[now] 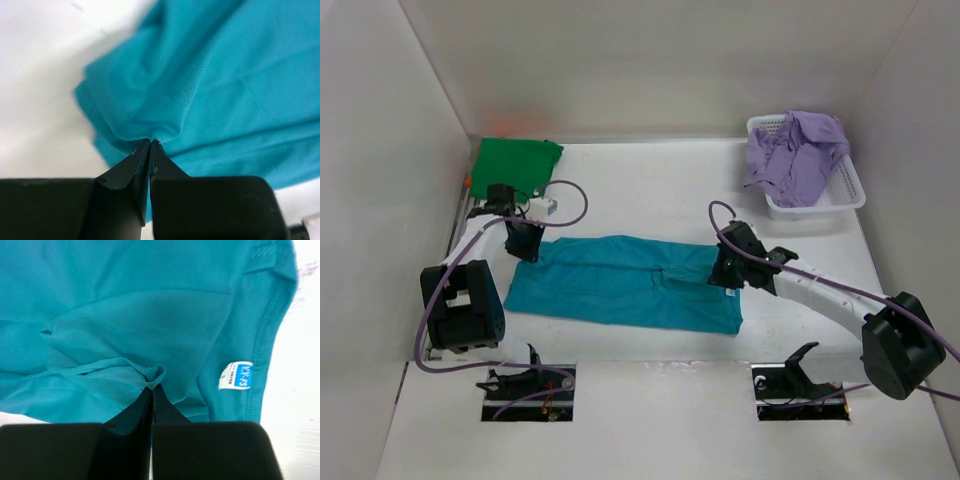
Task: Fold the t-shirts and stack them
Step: Fold the other side of the tshirt into a rectangle
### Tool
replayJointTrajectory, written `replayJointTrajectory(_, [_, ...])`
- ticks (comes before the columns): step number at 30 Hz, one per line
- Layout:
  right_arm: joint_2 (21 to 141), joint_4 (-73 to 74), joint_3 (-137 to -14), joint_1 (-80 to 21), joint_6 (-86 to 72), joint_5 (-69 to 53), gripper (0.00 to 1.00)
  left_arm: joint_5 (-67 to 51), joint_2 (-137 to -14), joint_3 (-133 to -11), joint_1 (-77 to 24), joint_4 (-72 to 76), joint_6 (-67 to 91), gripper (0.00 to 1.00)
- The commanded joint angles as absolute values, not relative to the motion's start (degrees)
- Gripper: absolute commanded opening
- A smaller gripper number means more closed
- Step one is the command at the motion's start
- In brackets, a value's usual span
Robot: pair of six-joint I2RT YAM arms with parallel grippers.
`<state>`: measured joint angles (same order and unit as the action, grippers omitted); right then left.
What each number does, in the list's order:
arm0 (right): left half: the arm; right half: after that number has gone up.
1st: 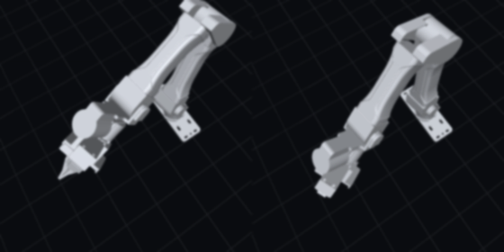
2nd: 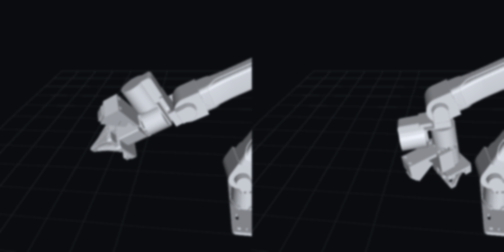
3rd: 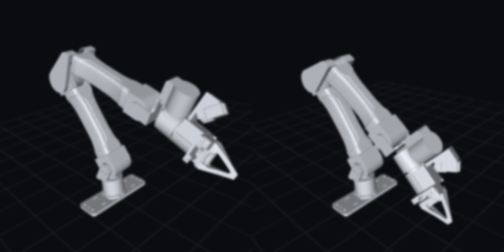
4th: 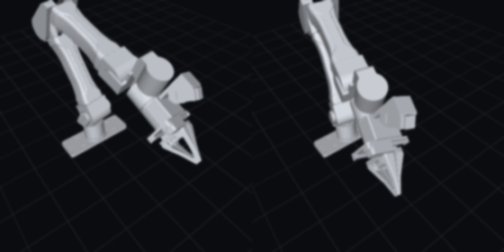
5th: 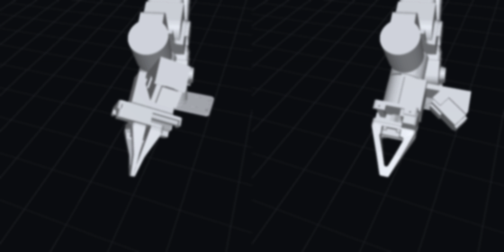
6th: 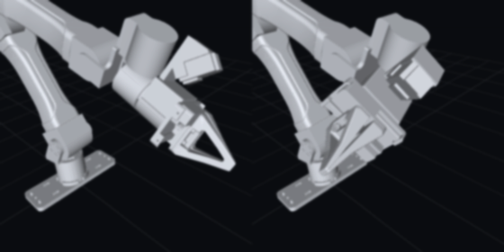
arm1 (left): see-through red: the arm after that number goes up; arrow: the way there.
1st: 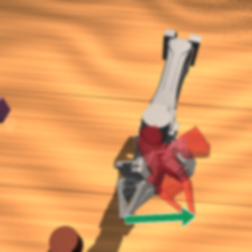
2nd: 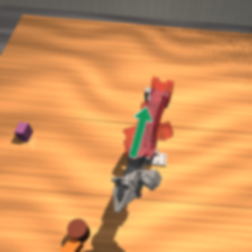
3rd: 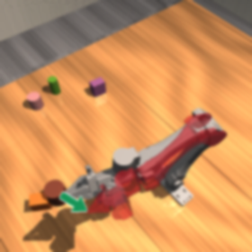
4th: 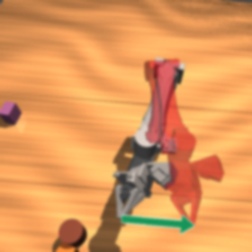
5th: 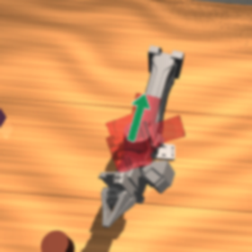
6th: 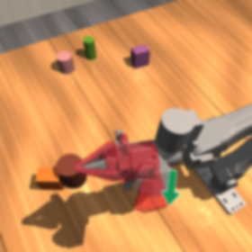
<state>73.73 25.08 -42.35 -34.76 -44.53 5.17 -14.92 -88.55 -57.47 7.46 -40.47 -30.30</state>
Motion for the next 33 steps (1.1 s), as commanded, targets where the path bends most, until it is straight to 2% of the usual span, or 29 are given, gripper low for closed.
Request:
replayJointTrajectory(1, [72.77, 24.08, -45.52, -33.01, -42.46, 6.33, 0.0, -14.41, -88.86, -64.32, 8.92, -35.77, -28.92, 0.0])
replayJointTrajectory(11, [68.21, 27.33, -47.64, -29.22, -39.73, 6.94, 0.0, -16.96, -87.98, -72.51, 8.92, -37.44, -26.45, 0.0])
replayJointTrajectory(19, [63.28, 28.83, -41.76, -30.97, -43.67, 6.15, 0.0, -16.88, -84.73, -62.24, 9.27, -43.15, -32.86, 0.03])
replayJointTrajectory(26, [66.7, 23.83, -37.88, -34.84, -47.63, 5.27, 0.0, -11.34, -85.17, -58.01, 11.47, -42.71, -33.84, 0.03])
replayJointTrajectory(30, [68.55, 23.29, -37.44, -35.99, -47.37, 5.36, 0.04, -9.76, -85.69, -58.1, 12.26, -44.12, -34.63, 0.04])
replayJointTrajectory(33, [68.91, 23.55, -36.83, -36.43, -46.76, 4.84, 0.15, -8.79, -86.22, -57.4, 12.09, -45.0, -35.24, 0.09])
